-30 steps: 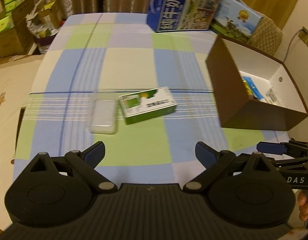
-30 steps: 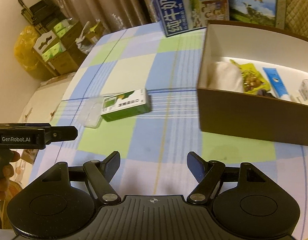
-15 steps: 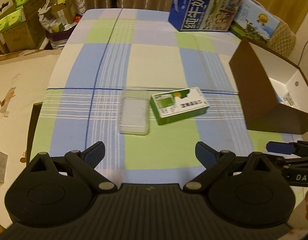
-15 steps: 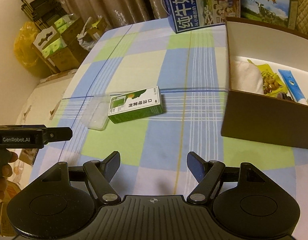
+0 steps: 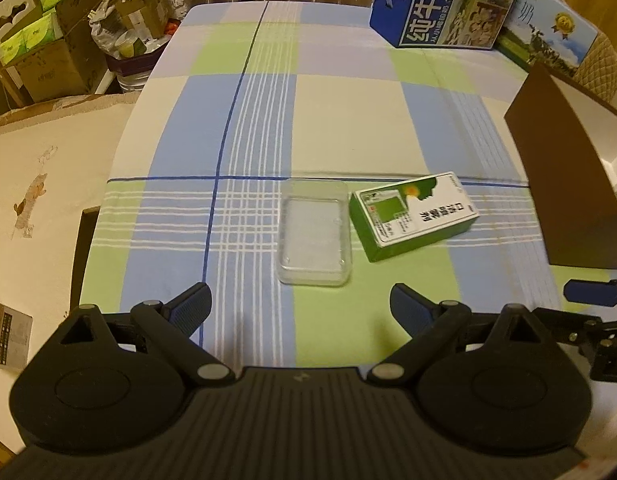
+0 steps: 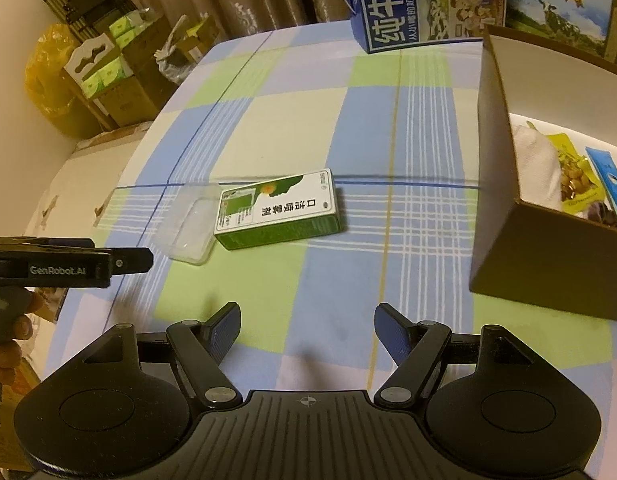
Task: Organize objects
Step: 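Lower the left tool onto the clear plastic case and close on it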
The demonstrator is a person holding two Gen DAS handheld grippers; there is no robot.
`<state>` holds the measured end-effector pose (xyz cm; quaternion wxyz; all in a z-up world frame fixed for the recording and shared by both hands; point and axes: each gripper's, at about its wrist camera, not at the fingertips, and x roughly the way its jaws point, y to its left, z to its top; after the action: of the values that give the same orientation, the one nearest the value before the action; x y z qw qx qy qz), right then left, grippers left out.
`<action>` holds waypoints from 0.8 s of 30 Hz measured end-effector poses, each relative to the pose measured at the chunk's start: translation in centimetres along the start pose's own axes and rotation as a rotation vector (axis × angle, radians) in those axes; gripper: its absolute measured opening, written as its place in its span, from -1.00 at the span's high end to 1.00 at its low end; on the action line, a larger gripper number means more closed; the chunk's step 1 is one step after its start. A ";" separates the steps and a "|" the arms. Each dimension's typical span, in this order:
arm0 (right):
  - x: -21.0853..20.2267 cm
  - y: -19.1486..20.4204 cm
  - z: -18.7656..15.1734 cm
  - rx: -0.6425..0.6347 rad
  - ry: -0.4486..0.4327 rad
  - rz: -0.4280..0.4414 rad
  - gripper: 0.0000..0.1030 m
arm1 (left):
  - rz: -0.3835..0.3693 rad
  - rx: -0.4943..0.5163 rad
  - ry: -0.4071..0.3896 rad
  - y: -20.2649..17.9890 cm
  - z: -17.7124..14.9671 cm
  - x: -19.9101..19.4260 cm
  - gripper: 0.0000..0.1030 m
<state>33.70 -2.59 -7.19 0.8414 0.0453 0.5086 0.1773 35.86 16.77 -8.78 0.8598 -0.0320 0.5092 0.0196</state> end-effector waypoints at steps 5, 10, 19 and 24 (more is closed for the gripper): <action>0.6 -0.1 0.7 0.001 0.006 -0.003 -0.38 | -0.001 0.021 0.011 -0.1 0.7 1.7 -0.75; 0.9 -0.5 1.1 0.010 0.014 -0.011 -0.38 | 0.009 0.063 0.030 -0.6 1.4 3.5 -0.64; 1.5 -1.0 1.6 0.027 0.026 -0.026 -0.38 | 0.009 0.091 0.063 -0.7 2.9 6.8 -0.48; 2.3 -0.8 2.2 0.021 0.034 -0.027 -0.38 | 0.009 0.105 0.056 -0.6 3.6 7.8 -0.14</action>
<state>36.76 -2.30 -8.24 0.8344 0.0441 0.5253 0.1611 42.80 16.46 -13.92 0.8456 0.0150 0.5335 -0.0044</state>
